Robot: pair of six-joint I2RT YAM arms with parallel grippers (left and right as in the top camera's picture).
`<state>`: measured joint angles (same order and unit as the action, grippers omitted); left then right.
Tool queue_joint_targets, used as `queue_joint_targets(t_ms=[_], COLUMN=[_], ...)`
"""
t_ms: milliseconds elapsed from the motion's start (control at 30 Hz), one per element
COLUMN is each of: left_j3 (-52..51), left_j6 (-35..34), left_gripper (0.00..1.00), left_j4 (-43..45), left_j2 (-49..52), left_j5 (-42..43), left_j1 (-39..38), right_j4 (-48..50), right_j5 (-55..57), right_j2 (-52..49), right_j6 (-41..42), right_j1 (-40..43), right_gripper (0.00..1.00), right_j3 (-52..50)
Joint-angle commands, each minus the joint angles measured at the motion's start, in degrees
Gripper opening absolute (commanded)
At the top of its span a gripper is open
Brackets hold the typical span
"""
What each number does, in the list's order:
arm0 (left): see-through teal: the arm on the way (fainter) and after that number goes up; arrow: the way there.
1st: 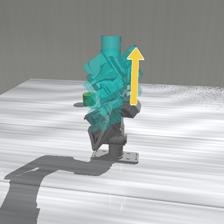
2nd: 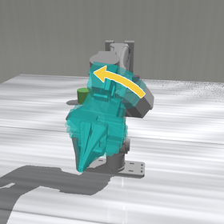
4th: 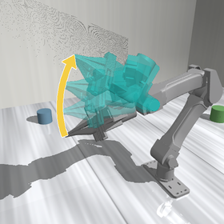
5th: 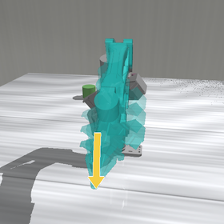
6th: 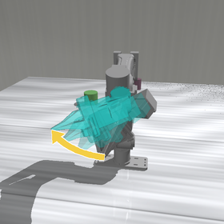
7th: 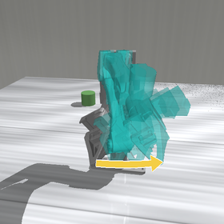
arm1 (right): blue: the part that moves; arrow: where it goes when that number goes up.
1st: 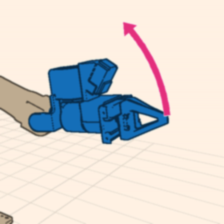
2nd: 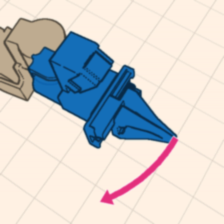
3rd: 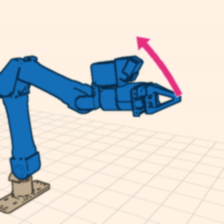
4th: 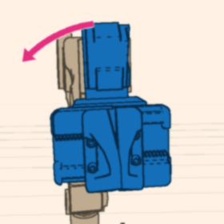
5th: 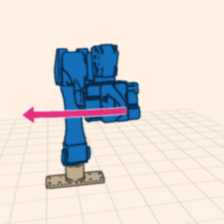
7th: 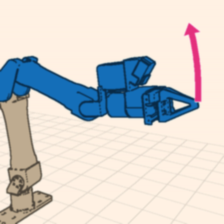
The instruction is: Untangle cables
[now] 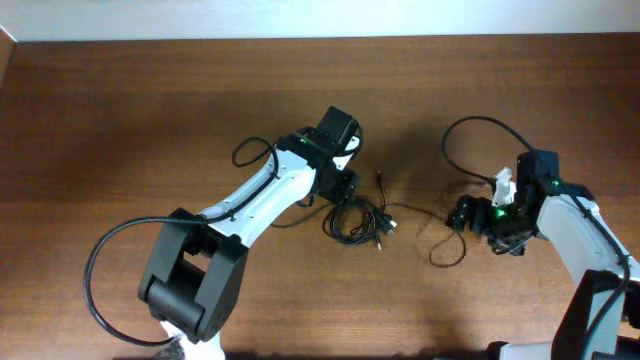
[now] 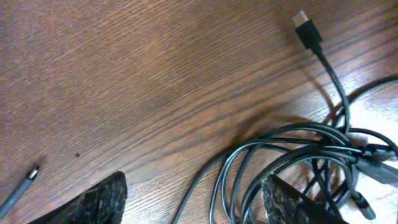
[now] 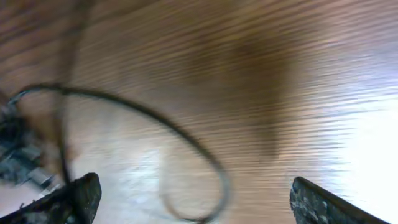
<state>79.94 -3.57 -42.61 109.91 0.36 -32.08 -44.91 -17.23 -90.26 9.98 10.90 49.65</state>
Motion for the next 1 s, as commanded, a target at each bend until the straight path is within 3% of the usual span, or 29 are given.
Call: queue_joint_targets(t_ms=[0, 200, 233, 267, 333, 467, 600, 700, 867, 967], left_j3=[-1.3, -1.3, -1.3, -1.3, -1.3, 1.2, 2.9, 2.9, 2.8, 2.7], left_j6=[-1.3, 3.4, 3.4, 3.4, 3.5, 7.1, 7.1, 7.2, 18.6, 16.1], left_gripper=[0.75, 0.74, 0.66, 0.4, 0.24, 0.0, 0.0, 0.0, 0.0, 0.0], left_j4=[0.1, 1.5, 1.6, 1.2, 0.5, 0.3, -0.2, -0.8, -3.4, -3.6], left_j2=[2.3, 7.8, 8.7, 9.7, 10.2, 6.3, -4.5, -10.9, -13.2, -13.2], left_j5=[-0.8, 7.6, 7.8, 7.8, 10.4, 19.6, 19.6, 19.3, 19.4, 19.4], left_j1=[-0.2, -0.2, -0.2, -0.2, -0.2, -0.2, -0.2, -0.2, -0.2, -0.2], right_j4=[1.5, 2.3, 2.0, 1.6, 1.2, -4.5, -8.3, -11.1, -12.4, -14.3], right_j5=[9.4, 6.7, 6.7, 6.4, 5.4, -2.2, -6.1, -8.3, -12.3, -13.6], right_j2=[0.9, 0.9, 0.9, 0.9, 1.2, 5.5, 9.6, 9.3, 9.2, 9.2], right_j6=[4.5, 4.5, 4.5, 4.5, 4.4, 0.9, -0.6, -2.7, -2.7, -2.7], right_j1=[0.3, 0.3, 0.3, 0.3, 0.4, 0.4, 0.4, 0.4, 0.4, 0.4], right_gripper=[0.98, 0.98, 0.98, 0.99, 0.99, 0.92, 0.79, 0.77, 0.7, 0.35], right_j3=[0.2, 0.2, 0.2, 0.2, 1.0, 9.7, 13.7, 13.6, 13.6, 13.6])
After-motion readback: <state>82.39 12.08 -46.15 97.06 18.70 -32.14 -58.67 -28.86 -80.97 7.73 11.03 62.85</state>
